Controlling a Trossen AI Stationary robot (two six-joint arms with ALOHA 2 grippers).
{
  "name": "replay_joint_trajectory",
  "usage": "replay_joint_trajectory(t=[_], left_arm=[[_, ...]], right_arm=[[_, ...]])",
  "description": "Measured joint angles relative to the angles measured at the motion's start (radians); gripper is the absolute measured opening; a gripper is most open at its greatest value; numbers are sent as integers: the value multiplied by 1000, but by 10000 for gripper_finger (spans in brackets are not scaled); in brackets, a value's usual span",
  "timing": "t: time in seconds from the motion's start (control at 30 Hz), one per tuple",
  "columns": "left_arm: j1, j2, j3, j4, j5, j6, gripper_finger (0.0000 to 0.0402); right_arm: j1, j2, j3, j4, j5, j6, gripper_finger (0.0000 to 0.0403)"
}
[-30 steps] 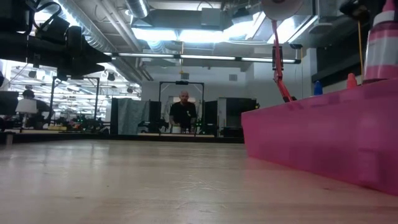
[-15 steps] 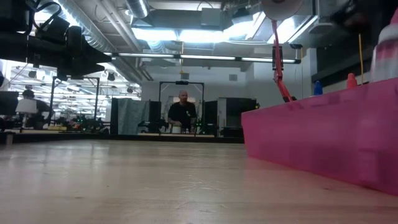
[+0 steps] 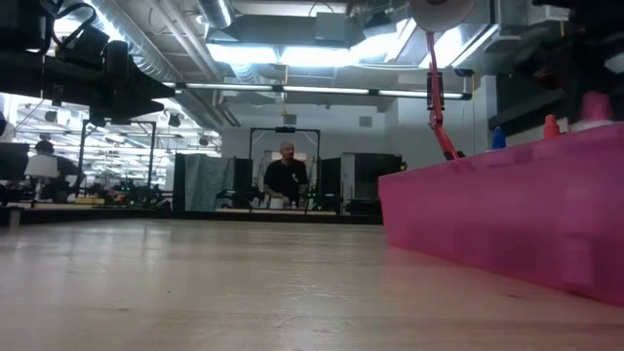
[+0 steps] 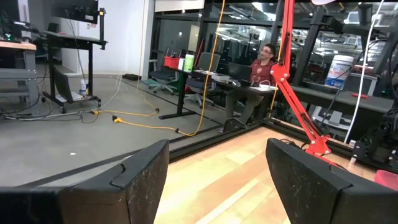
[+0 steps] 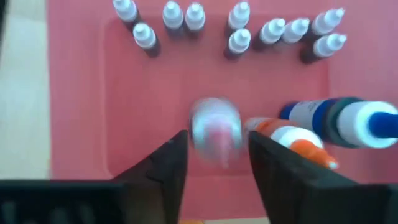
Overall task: Pick & Place food coloring
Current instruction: Put the large pink food coloring bottle into the red bin, then put the large yellow food coloring bottle into the red bin
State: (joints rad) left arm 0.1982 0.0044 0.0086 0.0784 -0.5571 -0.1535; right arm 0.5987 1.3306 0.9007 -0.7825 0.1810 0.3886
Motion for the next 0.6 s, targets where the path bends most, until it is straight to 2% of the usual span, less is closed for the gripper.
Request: replay_joint_trajectory(t=[0.13, 0.27, 0.4, 0.6], left_arm=[[0, 0, 0, 0, 0, 0, 265], [0, 0, 0, 0, 0, 0, 265], [0, 0, 0, 0, 0, 0, 265], [0, 0, 0, 0, 0, 0, 265]], right_arm=[[0, -5, 22, -30, -6, 26, 217], [4, -7, 46, -98, -7, 70, 256], [27, -37, 60, -180, -7, 123, 271], [77, -116, 72, -314, -2, 235, 270]])
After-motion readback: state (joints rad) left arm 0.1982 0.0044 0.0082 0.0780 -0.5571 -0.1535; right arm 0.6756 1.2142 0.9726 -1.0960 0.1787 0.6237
